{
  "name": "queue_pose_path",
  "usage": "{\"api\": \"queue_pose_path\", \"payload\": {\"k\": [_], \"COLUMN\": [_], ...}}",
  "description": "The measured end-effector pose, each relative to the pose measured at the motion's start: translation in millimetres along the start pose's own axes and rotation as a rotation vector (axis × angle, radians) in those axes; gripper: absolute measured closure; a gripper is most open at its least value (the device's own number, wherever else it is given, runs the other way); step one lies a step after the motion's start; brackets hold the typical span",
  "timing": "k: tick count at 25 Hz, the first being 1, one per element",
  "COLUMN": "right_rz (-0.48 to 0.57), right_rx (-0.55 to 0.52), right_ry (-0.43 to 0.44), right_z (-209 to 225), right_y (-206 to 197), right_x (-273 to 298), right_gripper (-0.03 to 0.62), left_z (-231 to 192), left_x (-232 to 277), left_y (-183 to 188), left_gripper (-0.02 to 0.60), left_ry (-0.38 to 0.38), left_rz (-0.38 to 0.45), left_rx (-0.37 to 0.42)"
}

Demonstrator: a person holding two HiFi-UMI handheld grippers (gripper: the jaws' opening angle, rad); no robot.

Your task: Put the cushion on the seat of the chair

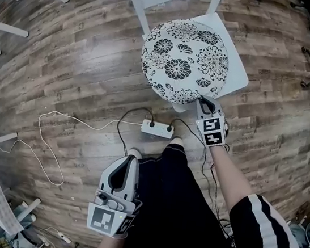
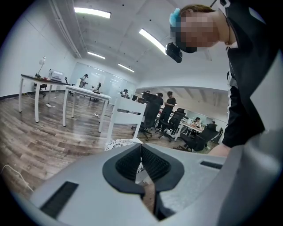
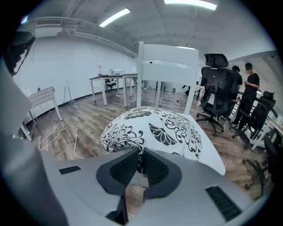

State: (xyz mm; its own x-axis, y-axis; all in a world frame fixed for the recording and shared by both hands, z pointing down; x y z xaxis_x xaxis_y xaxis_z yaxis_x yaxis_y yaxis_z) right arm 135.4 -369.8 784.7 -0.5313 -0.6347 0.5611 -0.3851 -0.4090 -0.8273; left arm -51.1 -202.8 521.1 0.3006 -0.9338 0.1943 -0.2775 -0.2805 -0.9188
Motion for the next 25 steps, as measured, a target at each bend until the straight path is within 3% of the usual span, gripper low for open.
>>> {"api": "queue_pose_path", "payload": {"k": [2,9,14,25], "right_rz": [-0.012,-0.067,-0.080,-0.142], "right_rx": [0.001,0.017,0.034,0.062], "right_ry": [-0.003,-0.029,-0.037,-0.029], "right_z": [0.6,4.9,6.5,9.1], "right_y": [-5.1,-25.2,-29.3,-41.7], "right_x": [4.4,17.8,22.9,33.5], "right_gripper": [0.554,0.554,0.554,0.554], "left_z": [0.7,-13.9,-4.7,-8.8], "left_x": [3.2,-8.1,23.5,27.0], "left_y": [5.6,-5.8,33.1,30.7], "left_gripper": [0.575,0.575,0.575,0.575], "left_ry": [-0.009,0.031,-0.005,0.000], "left_rz": [0.020,-0.029,0.045,0.019], "left_rx": [-0.011,0.004,-0.004,-0.007]}}
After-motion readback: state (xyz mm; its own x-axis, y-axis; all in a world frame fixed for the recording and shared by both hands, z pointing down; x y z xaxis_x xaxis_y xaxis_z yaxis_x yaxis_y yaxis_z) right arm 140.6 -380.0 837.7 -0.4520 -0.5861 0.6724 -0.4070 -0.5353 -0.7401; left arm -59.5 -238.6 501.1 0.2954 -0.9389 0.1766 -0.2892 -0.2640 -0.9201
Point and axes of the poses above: the fingertips, and each gripper's own axes: x forward along the fingers, z to its right, y out of its top, the point moved 2 cm from there along -x, backward along the fingers, and after that the axes turned 10 degrees about z, right-handed, at the moved point
